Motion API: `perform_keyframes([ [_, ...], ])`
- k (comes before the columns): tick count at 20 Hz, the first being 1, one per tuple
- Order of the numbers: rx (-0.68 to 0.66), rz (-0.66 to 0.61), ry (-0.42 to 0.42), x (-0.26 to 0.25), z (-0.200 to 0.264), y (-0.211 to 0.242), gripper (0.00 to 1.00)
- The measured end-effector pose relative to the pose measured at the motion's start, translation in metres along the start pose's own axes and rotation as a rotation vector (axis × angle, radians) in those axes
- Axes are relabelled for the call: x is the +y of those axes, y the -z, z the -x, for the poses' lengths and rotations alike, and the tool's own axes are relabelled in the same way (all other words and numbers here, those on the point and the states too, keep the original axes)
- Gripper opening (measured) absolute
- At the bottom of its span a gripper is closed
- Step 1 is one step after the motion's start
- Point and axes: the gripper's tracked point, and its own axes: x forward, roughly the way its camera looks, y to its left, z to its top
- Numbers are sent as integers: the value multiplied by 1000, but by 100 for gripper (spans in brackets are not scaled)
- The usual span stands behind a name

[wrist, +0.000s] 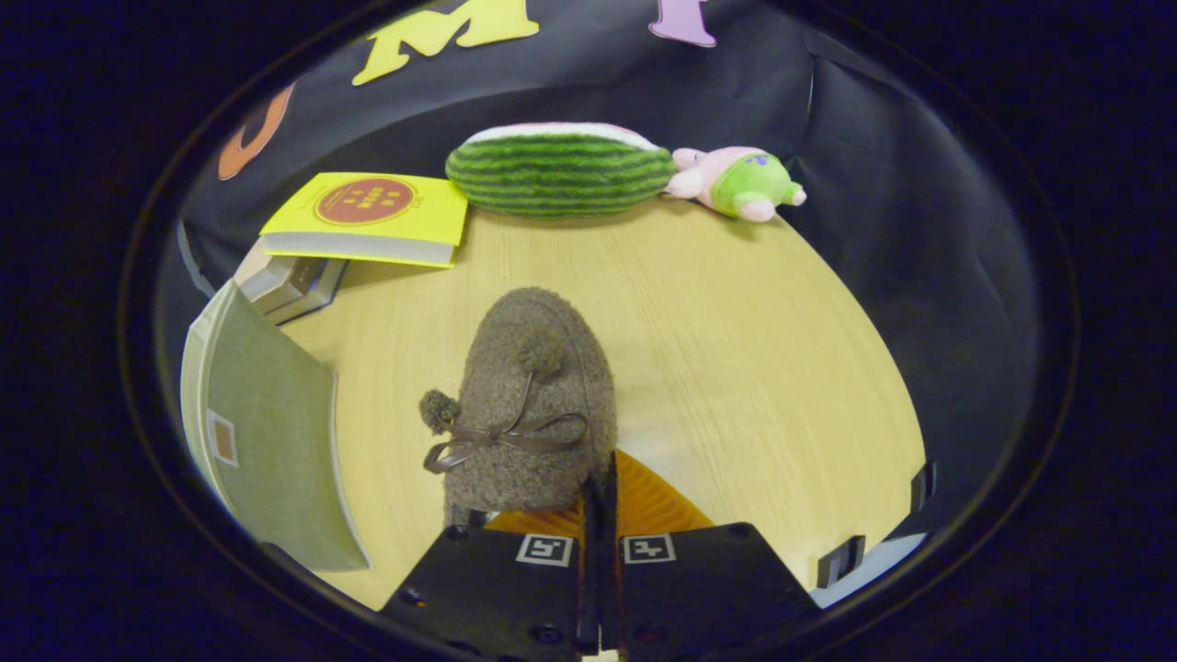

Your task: Open the storage box then place both shoes into the box .Put the left shoe in first, then the right shoe, with the right side of both shoes facing outward in a uniform manner.

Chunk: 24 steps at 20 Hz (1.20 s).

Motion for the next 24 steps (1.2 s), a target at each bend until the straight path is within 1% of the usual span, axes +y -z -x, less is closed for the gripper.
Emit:
perform_keyframes([
  [6,-123,-51,-83,39,66,-31,6],
  [8,-168,-52,-84,45,83,-39,7],
  [10,-186,-61,-86,51,95,-41,7],
  [13,-180,-98,-137,68,107,-42,6],
  [18,-113,-151,-215,100,118,-38,6],
  [20,-98,-150,-244,117,122,-38,7],
  [24,-79,-82,-274,156,138,-36,6],
])
